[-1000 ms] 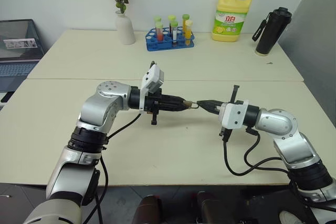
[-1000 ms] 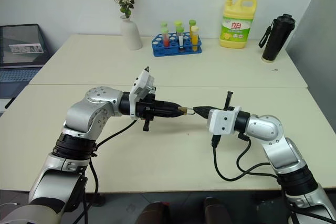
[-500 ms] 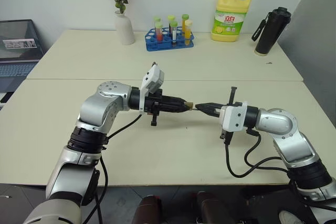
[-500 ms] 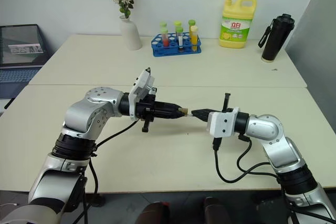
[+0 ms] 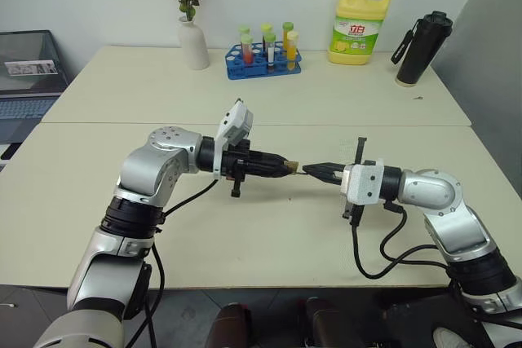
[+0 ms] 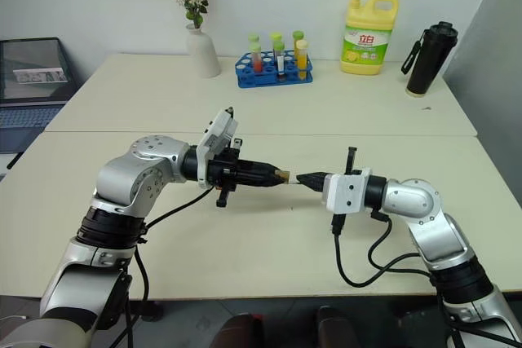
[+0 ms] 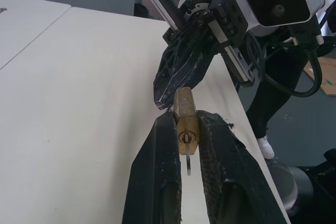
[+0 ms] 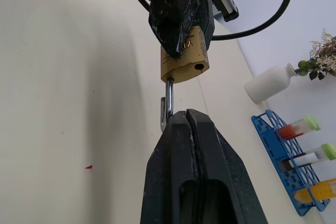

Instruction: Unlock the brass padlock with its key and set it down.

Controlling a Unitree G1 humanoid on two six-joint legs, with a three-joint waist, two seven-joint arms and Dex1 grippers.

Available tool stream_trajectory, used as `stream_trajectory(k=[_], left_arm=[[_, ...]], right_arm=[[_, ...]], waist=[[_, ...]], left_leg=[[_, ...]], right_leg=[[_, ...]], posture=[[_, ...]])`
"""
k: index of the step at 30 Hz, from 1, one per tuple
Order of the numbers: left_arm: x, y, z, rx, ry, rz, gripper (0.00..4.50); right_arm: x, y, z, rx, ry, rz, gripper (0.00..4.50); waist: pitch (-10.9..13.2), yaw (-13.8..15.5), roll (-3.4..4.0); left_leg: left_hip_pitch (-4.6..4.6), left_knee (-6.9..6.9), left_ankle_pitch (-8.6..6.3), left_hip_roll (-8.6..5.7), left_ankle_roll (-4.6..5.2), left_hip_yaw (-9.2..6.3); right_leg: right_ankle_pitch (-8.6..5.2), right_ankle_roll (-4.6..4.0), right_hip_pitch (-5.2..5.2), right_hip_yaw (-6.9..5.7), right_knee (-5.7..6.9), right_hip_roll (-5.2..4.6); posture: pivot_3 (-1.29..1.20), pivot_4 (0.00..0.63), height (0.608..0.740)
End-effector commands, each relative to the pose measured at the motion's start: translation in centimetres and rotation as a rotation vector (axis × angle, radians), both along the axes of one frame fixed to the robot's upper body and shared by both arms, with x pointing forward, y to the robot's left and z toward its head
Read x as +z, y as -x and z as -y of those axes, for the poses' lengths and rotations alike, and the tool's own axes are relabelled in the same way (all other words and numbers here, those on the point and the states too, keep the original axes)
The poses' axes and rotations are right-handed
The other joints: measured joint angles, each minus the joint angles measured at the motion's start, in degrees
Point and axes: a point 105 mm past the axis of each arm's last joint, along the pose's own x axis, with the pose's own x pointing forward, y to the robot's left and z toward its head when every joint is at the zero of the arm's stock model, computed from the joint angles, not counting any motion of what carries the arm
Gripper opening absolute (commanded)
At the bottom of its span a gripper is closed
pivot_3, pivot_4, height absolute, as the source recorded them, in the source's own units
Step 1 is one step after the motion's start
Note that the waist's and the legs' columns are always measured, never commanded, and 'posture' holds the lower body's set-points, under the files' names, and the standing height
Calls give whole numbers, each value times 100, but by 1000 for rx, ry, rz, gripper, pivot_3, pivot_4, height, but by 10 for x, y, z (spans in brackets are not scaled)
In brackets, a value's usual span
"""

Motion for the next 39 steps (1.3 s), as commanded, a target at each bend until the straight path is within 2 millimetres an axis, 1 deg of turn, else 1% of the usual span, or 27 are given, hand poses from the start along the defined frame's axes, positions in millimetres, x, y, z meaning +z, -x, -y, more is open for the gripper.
stream_trajectory(k=[1,15,17,26,35,39], left_arm=[[14,6,2,-30,24,43,164],[16,6,2,-31,44,-3,164],[15,7,2,-35,40,-7,164],[13,13,0,-61,22,-26,164],[13,12,-1,-52,22,-18,164],[11,8,-2,-27,17,-4,164]], right_arm=[[7,8,-3,34,-8,18,0],[1,14,-5,51,-4,-40,0],[0,15,-5,51,-4,-44,0],[-5,8,-4,11,-21,-63,0],[-5,14,-7,46,-22,-84,0],[-5,18,-7,55,-22,-93,0]], waist=[[0,0,0],[0,0,0],[0,0,0],[0,1,0],[0,1,0],[0,1,0]], left_leg=[[0,0,0,0,0,0],[0,0,0,0,0,-1],[0,0,0,0,0,0],[0,0,0,0,0,-1],[0,0,0,0,0,0],[0,0,0,0,0,-1]], right_leg=[[0,0,0,0,0,0],[-2,3,0,-1,0,0],[-10,17,0,0,0,0],[-12,21,0,0,0,0],[-12,21,0,0,0,0],[-12,21,0,0,0,0]], posture=[[0,150,740],[0,150,740],[0,150,740],[0,150,740],[0,150,740],[0,150,740]])
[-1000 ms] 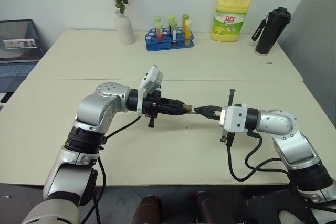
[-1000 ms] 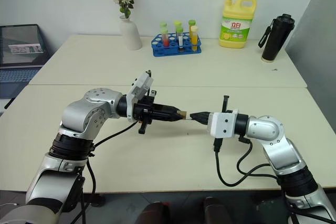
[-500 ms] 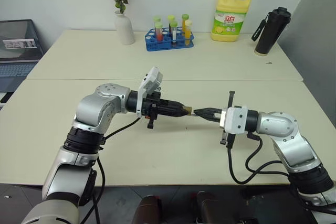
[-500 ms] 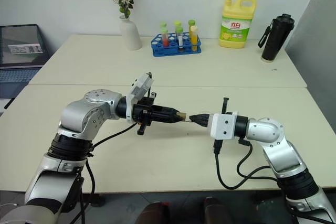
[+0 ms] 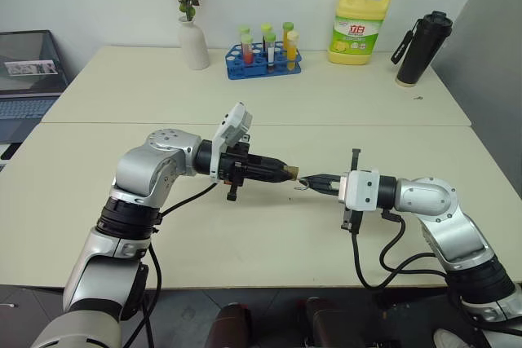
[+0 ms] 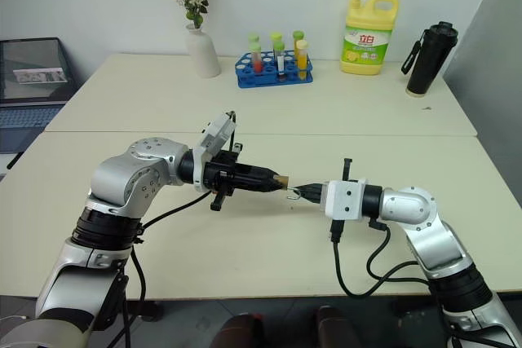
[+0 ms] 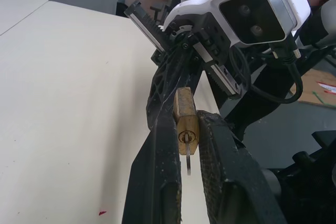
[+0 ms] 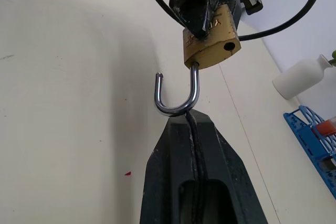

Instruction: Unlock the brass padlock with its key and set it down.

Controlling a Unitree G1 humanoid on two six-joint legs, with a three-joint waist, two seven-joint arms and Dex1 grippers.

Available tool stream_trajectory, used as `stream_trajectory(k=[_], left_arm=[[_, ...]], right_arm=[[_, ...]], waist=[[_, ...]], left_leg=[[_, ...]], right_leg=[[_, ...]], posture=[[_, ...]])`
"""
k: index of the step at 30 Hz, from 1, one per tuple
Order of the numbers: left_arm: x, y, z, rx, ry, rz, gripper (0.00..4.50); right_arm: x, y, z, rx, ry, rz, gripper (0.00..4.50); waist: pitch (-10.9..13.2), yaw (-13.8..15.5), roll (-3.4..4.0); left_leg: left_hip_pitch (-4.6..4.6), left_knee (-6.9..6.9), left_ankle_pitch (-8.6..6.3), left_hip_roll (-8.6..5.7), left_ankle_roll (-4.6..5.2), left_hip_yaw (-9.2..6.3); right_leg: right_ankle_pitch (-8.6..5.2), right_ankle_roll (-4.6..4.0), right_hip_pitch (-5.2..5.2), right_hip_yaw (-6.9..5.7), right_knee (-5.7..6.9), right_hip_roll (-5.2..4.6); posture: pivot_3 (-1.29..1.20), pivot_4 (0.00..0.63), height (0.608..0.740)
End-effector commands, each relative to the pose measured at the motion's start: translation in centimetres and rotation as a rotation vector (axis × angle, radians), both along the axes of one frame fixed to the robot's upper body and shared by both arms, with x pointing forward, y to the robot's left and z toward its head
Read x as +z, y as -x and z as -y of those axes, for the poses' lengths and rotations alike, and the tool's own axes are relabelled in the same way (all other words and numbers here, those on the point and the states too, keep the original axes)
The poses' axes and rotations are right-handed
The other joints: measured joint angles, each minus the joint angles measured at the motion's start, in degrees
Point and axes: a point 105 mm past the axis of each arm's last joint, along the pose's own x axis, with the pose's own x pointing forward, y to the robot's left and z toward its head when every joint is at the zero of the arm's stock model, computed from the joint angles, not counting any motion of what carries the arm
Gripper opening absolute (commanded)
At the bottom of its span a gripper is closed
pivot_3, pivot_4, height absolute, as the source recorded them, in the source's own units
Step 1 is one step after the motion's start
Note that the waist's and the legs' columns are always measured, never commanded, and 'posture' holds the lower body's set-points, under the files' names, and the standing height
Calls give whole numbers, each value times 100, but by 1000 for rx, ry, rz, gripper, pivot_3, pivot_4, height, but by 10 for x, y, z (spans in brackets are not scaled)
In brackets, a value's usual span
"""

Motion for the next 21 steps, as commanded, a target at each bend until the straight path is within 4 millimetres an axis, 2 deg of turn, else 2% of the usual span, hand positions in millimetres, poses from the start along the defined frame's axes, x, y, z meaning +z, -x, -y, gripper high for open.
stream_trajectory(k=[1,6,8,10,13,21], left_arm=[[9,-1,-1,16,8,65,164],[0,-15,0,113,19,67,164],[-6,-20,0,151,20,71,164],[-20,-23,1,186,5,74,164],[-37,-27,4,254,25,23,164],[-70,-30,11,308,49,-166,164]], right_arm=[[8,9,-3,32,-14,18,0],[-9,14,12,-9,86,-79,0],[-10,18,17,-18,83,-107,0],[-12,18,24,-60,82,-150,168],[-13,18,32,-108,80,-175,885],[0,11,23,-152,8,-168,3743]], waist=[[0,1,0],[0,7,0],[0,7,-1],[0,5,-1],[1,4,-2],[1,2,-2]], left_leg=[[0,0,0,0,0,0],[-1,0,0,-2,0,1],[-1,1,0,-1,0,0],[-1,1,0,-1,0,-1],[-1,1,0,0,0,0],[0,1,0,0,0,-5]], right_leg=[[0,0,0,0,0,0],[0,0,0,1,-1,-1],[0,1,1,0,-2,-2],[0,0,1,0,-1,-2],[0,0,1,2,-1,-2],[-2,4,1,-2,0,1]], posture=[[0,150,740],[0,150,740],[0,150,740],[0,150,740],[0,150,740],[0,150,740]])
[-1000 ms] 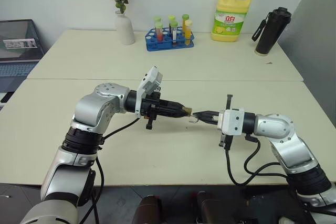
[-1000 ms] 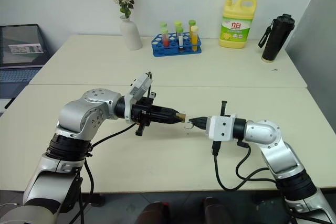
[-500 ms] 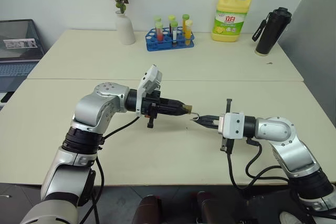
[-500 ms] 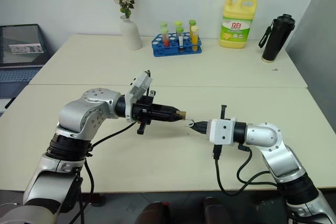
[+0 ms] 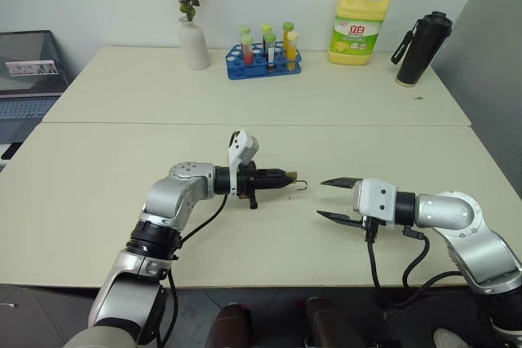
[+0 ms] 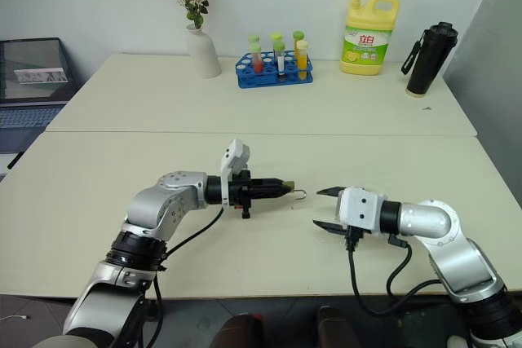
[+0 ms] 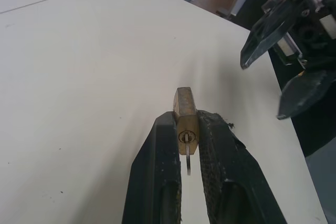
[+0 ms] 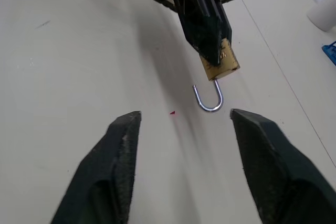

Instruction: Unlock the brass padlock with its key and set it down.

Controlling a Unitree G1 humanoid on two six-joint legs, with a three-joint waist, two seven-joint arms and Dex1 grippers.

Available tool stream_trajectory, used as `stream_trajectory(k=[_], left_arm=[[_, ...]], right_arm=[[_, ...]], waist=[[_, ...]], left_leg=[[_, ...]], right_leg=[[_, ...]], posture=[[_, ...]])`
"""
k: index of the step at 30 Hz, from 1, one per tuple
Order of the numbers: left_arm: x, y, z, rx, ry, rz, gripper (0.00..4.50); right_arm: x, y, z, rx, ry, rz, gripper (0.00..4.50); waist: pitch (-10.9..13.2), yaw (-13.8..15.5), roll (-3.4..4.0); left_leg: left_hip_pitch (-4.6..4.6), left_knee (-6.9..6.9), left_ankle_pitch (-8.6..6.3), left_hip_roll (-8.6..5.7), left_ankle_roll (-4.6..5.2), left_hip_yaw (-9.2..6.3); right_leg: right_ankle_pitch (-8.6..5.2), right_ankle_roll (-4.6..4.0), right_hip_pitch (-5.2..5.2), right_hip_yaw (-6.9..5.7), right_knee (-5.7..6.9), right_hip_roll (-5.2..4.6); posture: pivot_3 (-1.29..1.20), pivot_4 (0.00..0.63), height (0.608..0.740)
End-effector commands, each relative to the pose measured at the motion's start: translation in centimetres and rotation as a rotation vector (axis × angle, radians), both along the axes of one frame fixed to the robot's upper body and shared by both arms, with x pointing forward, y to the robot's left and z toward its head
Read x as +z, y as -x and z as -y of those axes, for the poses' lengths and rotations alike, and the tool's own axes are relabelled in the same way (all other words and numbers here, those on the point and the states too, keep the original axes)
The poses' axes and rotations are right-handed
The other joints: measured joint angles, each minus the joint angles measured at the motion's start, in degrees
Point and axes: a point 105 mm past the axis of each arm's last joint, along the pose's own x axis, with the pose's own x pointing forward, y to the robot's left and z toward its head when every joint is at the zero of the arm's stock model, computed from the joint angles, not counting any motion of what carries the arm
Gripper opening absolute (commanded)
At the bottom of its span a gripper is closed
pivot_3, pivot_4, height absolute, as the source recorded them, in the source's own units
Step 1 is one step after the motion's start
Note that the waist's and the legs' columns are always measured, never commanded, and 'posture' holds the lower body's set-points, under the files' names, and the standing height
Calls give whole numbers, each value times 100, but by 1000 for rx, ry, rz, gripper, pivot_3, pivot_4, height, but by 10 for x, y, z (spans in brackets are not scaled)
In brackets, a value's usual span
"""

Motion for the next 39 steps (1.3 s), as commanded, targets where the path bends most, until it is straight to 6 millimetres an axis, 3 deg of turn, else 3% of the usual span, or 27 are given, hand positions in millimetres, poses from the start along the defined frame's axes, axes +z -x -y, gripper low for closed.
stream_trajectory(k=[1,3,7,17,25,31,39], left_arm=[[-8,-5,4,21,18,-31,164],[-15,-10,7,41,5,-33,164],[-35,-14,12,59,-35,-55,164],[-44,-23,14,88,-93,-15,164],[-30,-34,12,89,-91,115,2745],[-4,-43,-6,124,-123,313,2745],[22,-17,-59,98,-290,550,2745]], right_arm=[[17,-3,-6,-9,-35,52,4084],[15,-5,-6,-15,-17,57,4485],[15,-7,-11,-14,-18,61,4500],[8,-6,-7,-37,13,45,4500],[2,0,-5,-40,29,9,4500],[-1,0,-2,-59,36,1,4500],[-7,-2,7,-103,44,-36,4500]], waist=[[0,0,0],[0,4,0],[0,4,0],[0,6,-1],[0,4,-1],[1,-10,-3],[1,-2,-2]], left_leg=[[0,0,0,-2,0,2],[0,0,0,-2,0,0],[-1,0,0,-3,0,1],[-2,0,0,-3,0,0],[-2,-1,0,-4,0,1],[-2,-1,0,-4,0,2],[-1,-3,0,3,0,1]], right_leg=[[0,0,0,1,0,0],[0,0,0,0,0,-1],[0,0,0,0,-1,-1],[0,0,0,-1,-2,-1],[0,0,0,0,-2,0],[0,1,0,0,-2,0],[0,0,0,1,-3,-2]], posture=[[0,150,740],[0,150,740],[0,150,740],[0,150,740],[0,150,740],[0,150,740],[0,150,740]])
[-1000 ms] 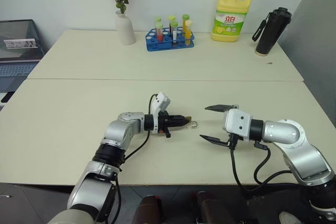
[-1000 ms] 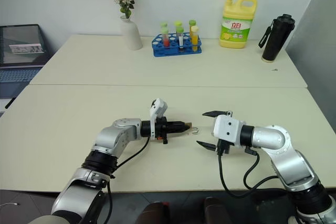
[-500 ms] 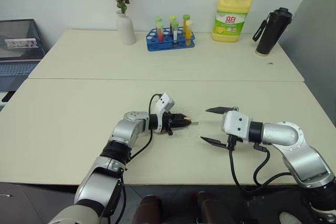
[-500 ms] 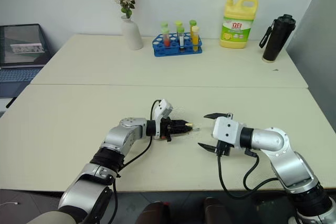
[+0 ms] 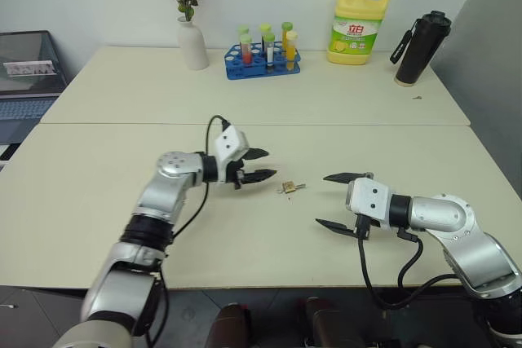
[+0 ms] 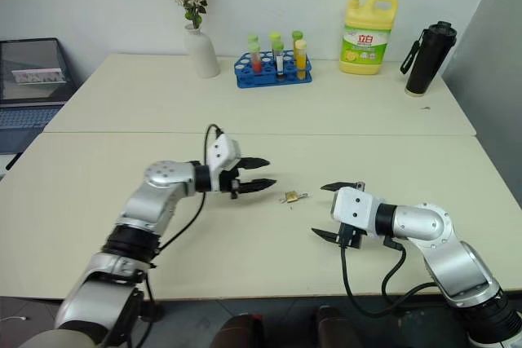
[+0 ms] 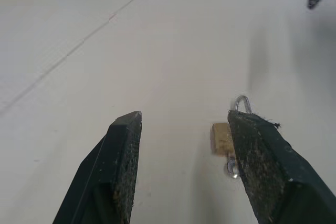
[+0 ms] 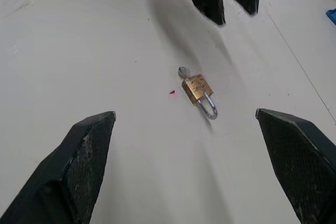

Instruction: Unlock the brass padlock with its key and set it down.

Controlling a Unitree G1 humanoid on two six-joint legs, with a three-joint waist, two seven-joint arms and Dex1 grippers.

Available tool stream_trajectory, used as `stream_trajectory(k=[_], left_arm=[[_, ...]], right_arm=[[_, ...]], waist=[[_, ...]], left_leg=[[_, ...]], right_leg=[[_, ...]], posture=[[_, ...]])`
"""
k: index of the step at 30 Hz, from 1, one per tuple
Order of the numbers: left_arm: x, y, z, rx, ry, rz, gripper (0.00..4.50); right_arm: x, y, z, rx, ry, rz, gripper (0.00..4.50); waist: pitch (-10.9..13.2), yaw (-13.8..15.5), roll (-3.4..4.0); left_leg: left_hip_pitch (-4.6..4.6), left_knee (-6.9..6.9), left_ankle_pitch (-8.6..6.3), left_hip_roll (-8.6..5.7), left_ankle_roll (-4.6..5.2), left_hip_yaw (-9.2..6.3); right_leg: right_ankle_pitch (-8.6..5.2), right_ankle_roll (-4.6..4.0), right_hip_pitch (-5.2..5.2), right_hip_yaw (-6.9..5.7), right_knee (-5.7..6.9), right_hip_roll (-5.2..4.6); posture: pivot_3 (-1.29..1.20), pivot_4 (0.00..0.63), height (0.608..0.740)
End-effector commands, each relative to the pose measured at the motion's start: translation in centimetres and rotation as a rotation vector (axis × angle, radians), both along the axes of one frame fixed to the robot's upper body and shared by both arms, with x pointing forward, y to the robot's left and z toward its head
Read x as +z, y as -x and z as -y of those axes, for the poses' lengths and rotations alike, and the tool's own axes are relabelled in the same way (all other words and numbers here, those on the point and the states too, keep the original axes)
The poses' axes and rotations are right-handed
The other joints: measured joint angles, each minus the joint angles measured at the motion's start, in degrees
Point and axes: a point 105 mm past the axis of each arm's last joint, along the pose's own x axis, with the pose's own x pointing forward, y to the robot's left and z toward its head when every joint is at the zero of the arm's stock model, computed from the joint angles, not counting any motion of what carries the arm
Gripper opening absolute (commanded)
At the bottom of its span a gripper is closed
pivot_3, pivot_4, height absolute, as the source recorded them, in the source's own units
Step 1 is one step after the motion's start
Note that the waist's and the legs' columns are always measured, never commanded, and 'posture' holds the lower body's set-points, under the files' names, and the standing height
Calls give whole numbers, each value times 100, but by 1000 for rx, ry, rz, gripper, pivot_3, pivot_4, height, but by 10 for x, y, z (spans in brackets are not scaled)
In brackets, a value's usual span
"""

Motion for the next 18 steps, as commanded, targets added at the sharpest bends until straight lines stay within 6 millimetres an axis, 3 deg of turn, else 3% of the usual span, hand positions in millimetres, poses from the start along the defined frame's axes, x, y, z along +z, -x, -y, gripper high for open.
stream_trajectory(k=[1,7,9,13,18], left_arm=[[15,13,-16,3,-84,104,2745],[1,45,-38,26,-214,120,2745],[0,54,-43,48,-185,84,2745],[2,60,-45,63,-150,69,2745],[3,54,-39,65,-91,118,2745]], right_arm=[[7,-1,5,-27,-8,17,4500],[5,-2,16,-29,-2,-35,4500],[7,2,20,-1,-1,-67,4500],[10,4,23,15,-12,-103,4500],[10,-1,24,19,1,-95,4500]], waist=[[0,1,0],[0,7,0],[1,15,1],[3,23,-1],[3,16,-1]], left_leg=[[0,0,0,-1,0,1],[0,0,0,3,0,1],[0,0,0,2,1,1],[0,0,-1,5,1,-4],[3,0,-1,4,1,0]], right_leg=[[0,0,0,0,0,-2],[-1,1,1,0,-3,-17],[-1,0,1,0,-4,-19],[-2,1,2,-8,-5,-19],[-2,3,2,-4,-4,-17]], posture=[[0,150,740],[0,150,740],[0,150,740],[0,150,740],[0,150,740]])
